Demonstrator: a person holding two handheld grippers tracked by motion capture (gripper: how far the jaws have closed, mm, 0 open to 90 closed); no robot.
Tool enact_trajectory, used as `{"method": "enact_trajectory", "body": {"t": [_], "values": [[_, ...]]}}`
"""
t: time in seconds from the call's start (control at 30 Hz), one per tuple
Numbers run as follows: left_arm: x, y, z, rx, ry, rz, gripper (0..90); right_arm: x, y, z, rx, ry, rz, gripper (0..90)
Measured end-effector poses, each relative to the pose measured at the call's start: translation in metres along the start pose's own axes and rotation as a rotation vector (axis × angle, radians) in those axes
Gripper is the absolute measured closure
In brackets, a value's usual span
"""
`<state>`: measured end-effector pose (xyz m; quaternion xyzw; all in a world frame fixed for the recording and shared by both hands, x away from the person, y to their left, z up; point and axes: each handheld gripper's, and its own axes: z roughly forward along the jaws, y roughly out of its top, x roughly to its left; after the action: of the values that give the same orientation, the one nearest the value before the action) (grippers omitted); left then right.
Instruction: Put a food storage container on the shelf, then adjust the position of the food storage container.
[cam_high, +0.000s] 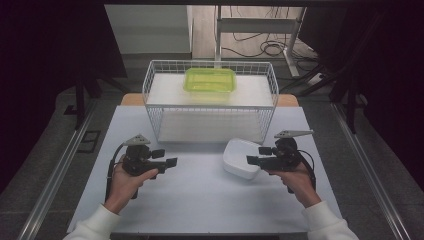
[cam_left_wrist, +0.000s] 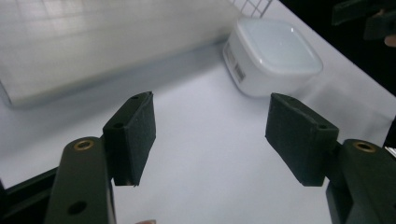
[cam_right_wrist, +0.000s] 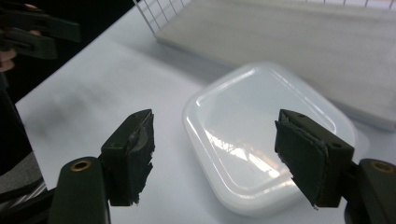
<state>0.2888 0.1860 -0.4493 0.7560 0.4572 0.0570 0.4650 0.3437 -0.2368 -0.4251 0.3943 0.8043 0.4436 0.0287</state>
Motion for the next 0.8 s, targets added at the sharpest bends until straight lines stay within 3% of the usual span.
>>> {"method": "enact_trajectory", "body": {"t": [0.17, 0.43, 0.67, 0.8], "values": [[0.004, -0.007, 0.001, 0.026, -0.007, -0.030, 32.6, -0.005, -0.005, 0.003, 0.010, -0.003, 0.024, 28.7], [0.007, -0.013, 0.004, 0.054, 0.008, -0.061, 26.9, -0.002, -0.007, 0.003, 0.012, -0.011, 0.002, 28.9], [0.006, -0.014, 0.006, 0.063, -0.003, -0.066, 24.9, -0.006, -0.006, -0.002, 0.005, -0.040, 0.013, 27.7], [0.008, -0.018, 0.011, 0.092, -0.011, -0.070, 24.5, -0.009, -0.005, -0.004, 0.010, -0.053, 0.016, 27.8]]}}
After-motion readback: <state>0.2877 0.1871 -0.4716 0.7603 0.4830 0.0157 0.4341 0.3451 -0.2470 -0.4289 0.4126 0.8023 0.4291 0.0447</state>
